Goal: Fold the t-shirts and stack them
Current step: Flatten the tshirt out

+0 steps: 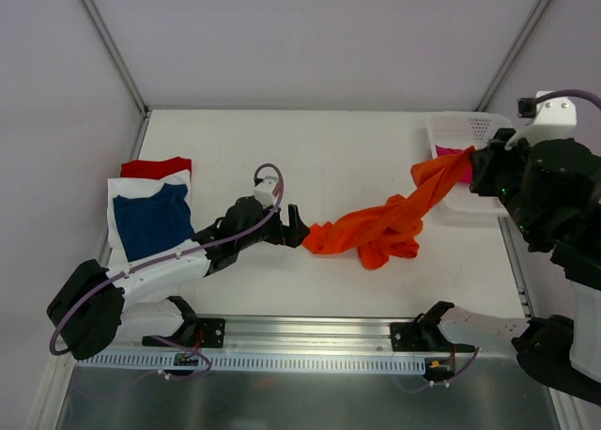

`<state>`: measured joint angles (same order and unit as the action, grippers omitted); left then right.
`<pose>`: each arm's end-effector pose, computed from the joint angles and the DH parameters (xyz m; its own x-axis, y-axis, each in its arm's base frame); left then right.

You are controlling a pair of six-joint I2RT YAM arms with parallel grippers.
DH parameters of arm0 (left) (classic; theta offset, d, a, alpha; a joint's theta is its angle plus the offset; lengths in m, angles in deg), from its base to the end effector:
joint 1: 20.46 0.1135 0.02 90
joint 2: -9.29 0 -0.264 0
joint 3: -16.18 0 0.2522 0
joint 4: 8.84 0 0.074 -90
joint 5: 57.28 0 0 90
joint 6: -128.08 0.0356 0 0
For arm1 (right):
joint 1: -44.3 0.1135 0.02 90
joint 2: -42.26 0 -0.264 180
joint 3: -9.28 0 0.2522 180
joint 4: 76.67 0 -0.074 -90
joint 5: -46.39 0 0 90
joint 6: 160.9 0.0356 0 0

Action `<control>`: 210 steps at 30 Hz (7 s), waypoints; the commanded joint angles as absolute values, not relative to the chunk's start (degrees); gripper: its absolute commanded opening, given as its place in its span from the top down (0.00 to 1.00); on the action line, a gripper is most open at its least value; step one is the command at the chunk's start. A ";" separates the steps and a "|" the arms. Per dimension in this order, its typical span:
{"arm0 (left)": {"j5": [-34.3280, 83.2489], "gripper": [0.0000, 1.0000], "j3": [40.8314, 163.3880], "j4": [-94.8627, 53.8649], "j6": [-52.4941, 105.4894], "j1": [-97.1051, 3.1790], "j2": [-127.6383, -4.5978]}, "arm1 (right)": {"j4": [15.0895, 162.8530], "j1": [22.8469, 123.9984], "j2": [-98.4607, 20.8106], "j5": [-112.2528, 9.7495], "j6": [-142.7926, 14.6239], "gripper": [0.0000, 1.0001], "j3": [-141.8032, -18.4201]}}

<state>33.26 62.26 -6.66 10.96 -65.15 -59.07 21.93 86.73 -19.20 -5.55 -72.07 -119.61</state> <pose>0.1843 -0.1819 0.2256 -0.5352 -0.1118 -0.8373 0.5089 0.7484 -0.4252 0.0810 0.0443 0.5537 -0.1763 -0.1830 -0.9672 -0.0933 0.9813 -0.1686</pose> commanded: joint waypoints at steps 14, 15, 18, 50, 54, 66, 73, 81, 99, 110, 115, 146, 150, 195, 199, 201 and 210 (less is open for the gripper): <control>28.78 0.01 62.20 -5.13 7.06 -65.64 -56.37 | 35.14 86.40 -30.26 -18.61 -78.56 0.94 -144.70; 28.07 0.01 61.59 -4.24 6.88 -65.64 -56.63 | 38.12 86.48 -30.43 -20.91 -78.11 0.93 -144.05; 25.70 0.01 61.05 -1.34 6.00 -65.64 -57.07 | 38.76 86.40 -33.49 -28.91 -76.18 0.92 -148.08; 42.82 0.01 55.43 -8.45 5.39 -65.64 -46.53 | 56.25 77.16 -34.81 -50.29 -65.45 0.47 -81.74; 49.14 0.01 53.42 -10.12 2.57 -65.73 -43.72 | 59.24 78.31 -40.60 -50.55 -65.54 0.46 -80.33; 51.79 0.01 51.56 -12.32 1.60 -65.64 -43.80 | 63.64 86.83 -56.09 -49.94 -63.08 0.47 -82.09; 51.27 0.01 51.91 -11.97 1.51 -65.55 -44.76 | 64.43 89.91 -59.96 -49.76 -62.20 0.47 -82.17; 50.65 0.01 50.60 -11.97 1.95 -65.64 -43.01 | 65.92 90.96 -66.72 -51.43 -61.84 0.47 -84.89; 51.44 0.01 48.66 -12.05 3.54 -65.55 -39.32 | 64.26 91.14 -72.53 -53.01 -63.69 0.47 -89.47; 51.88 0.01 48.40 -12.06 3.97 -65.55 -37.82 | 59.60 91.93 -71.56 -48.27 -65.19 0.48 -88.15; 52.15 0.01 48.22 -12.05 3.98 -65.55 -37.65 | 59.33 92.28 -70.68 -47.22 -65.27 0.51 -86.40; 49.95 0.01 47.52 -8.54 1.16 -65.11 -40.37 | 34.43 81.58 -48.95 -71.63 -64.58 0.99 -143.48; 49.68 0.01 47.34 -8.80 1.60 -65.11 -39.84 | 37.54 76.66 -40.21 -70.60 -65.97 0.98 -135.08; 53.38 0.01 58.42 -26.38 -2.26 -65.02 -54.87 | 46.15 70.22 -16.63 -50.55 -70.99 0.98 -77.25; 52.42 0.01 58.33 -25.68 -2.09 -65.02 -56.19 | 47.29 70.14 -16.72 -51.61 -69.49 0.98 -76.37; 51.71 0.01 58.24 -24.19 -2.09 -65.02 -57.50 | 47.38 70.22 -16.63 -51.78 -69.23 0.98 -76.20; 49.51 0.01 58.16 -19.62 -2.88 -65.02 -62.87 | 47.20 70.14 -14.70 -51.61 -69.40 0.98 -74.53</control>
